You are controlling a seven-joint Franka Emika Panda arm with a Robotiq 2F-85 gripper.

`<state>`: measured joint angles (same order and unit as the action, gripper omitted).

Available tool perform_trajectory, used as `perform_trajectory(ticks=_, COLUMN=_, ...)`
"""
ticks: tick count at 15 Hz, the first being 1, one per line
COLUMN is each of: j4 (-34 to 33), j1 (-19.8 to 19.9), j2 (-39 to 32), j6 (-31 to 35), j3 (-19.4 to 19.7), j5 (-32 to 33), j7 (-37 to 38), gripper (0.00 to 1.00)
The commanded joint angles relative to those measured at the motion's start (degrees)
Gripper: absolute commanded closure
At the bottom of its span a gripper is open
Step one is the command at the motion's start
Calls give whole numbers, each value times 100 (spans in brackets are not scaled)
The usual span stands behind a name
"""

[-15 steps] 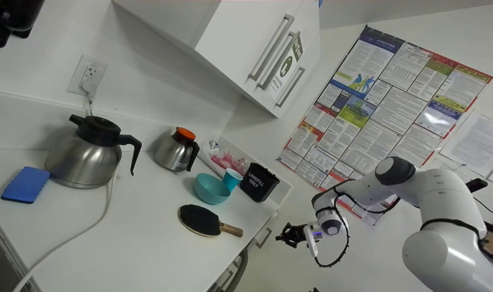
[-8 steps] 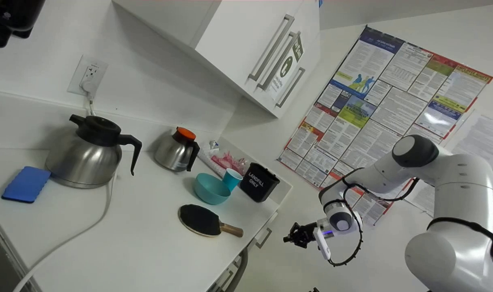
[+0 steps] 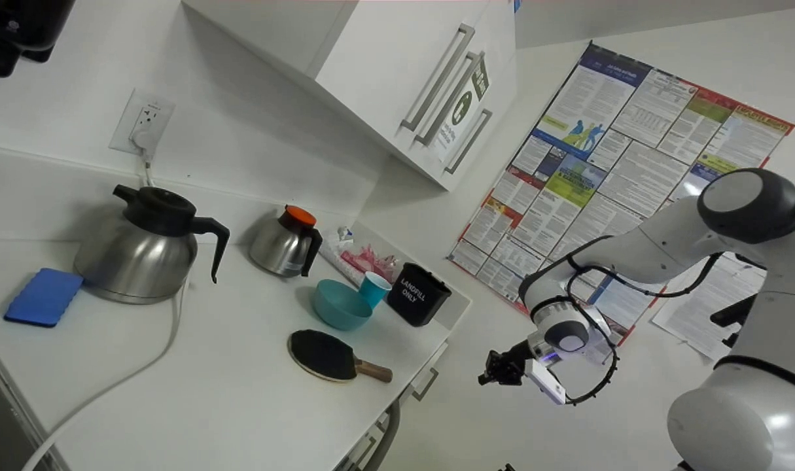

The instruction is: Put the white object in the open drawer and close the drawer, pour the contents of the blue cup into the blue bowl

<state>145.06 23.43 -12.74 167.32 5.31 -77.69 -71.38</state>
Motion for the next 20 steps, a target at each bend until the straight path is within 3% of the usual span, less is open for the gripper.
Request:
perform_trajectory(ticks=1, j4=817, j1=-466, j2=885, j6=662, j3=-20, j5=1077, j7=665, gripper=100)
perform_trajectory(ticks=3, j4=927, j1=-556, j2=918, j6=622, j3=60, j5=1852, j7=1103, gripper=100)
perform_trajectory(ticks=4, j4=665, j1=-446, j2=709, j6=497, j3=-16, j5=1362, j7=779, gripper=100)
perform_trajectory(ticks=12, j4=424, j1=-441, j2=718, j6=394, j3=54, j5=1768, j7=975, gripper=100)
perform_trajectory(ticks=14, j4=178, j1=-462, j2=720, j6=317, j3=156, j5=2371, j7=1175, gripper=100)
perform_trajectory(ticks=17, j4=-428, j1=-640, j2=478, j6=-266, j3=525, j5=4021, j7=1979, gripper=100)
perform_trajectory(ticks=20, j4=-1181, j1=-610, j2=331, j6=-1028, j3=412, j5=5031, j7=2103, gripper=100)
